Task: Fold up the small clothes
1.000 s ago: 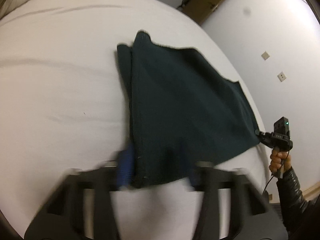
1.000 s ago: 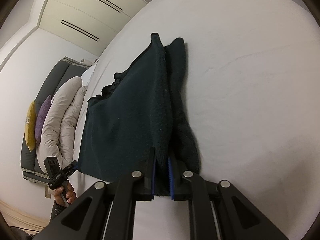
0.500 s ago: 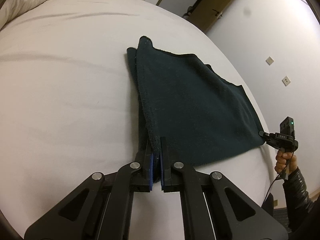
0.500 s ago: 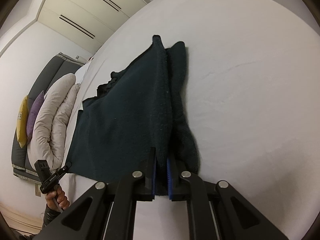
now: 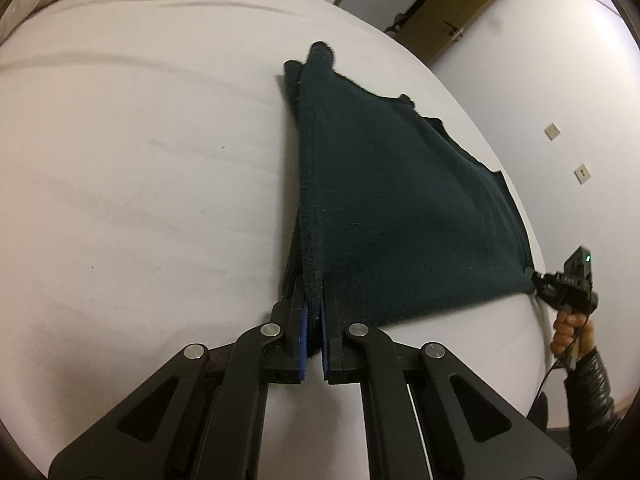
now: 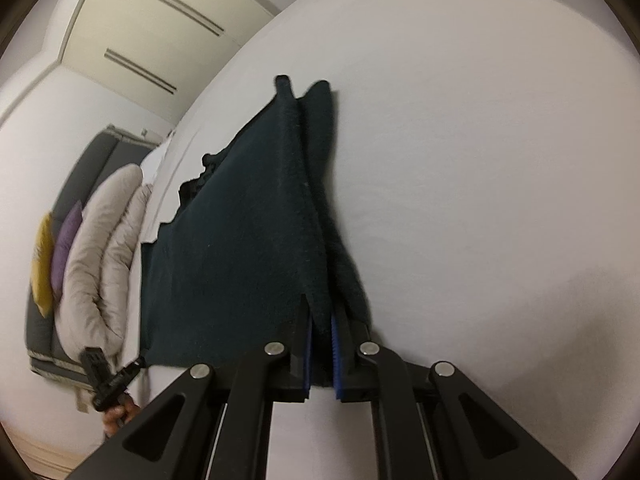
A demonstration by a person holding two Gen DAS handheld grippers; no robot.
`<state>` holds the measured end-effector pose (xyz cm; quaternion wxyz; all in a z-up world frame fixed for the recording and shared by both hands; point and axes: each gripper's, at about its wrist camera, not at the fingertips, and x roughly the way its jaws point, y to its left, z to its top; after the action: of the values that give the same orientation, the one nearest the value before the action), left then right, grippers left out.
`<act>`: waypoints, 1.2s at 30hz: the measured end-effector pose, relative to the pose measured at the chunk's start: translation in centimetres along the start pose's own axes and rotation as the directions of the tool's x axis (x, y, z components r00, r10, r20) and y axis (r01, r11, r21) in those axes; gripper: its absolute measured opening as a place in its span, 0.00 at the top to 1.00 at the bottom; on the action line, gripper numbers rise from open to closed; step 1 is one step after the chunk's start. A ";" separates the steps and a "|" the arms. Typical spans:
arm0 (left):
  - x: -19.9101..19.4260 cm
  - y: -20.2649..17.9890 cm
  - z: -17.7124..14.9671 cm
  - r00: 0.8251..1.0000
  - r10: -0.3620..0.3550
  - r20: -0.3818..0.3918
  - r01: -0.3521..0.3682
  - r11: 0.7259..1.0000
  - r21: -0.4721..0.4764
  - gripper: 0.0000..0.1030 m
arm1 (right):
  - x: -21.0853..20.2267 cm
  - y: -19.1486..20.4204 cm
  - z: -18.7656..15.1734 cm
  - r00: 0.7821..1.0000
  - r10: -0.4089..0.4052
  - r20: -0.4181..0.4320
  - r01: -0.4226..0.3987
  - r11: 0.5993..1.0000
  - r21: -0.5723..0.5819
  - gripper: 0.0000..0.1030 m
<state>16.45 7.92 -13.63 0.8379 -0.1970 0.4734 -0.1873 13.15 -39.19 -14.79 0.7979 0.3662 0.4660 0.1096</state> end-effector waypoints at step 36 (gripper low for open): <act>-1.0 -9.9 9.1 0.993 -0.033 0.111 0.013 0.985 0.172 0.85 | 1.3 14.1 3.1 0.974 0.220 0.044 -0.209 0.961 -0.181 0.65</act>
<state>22.59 1.37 -3.55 0.8751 -0.1401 0.4047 -0.2256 18.71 -30.02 -5.04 0.8250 0.3461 0.3863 0.2243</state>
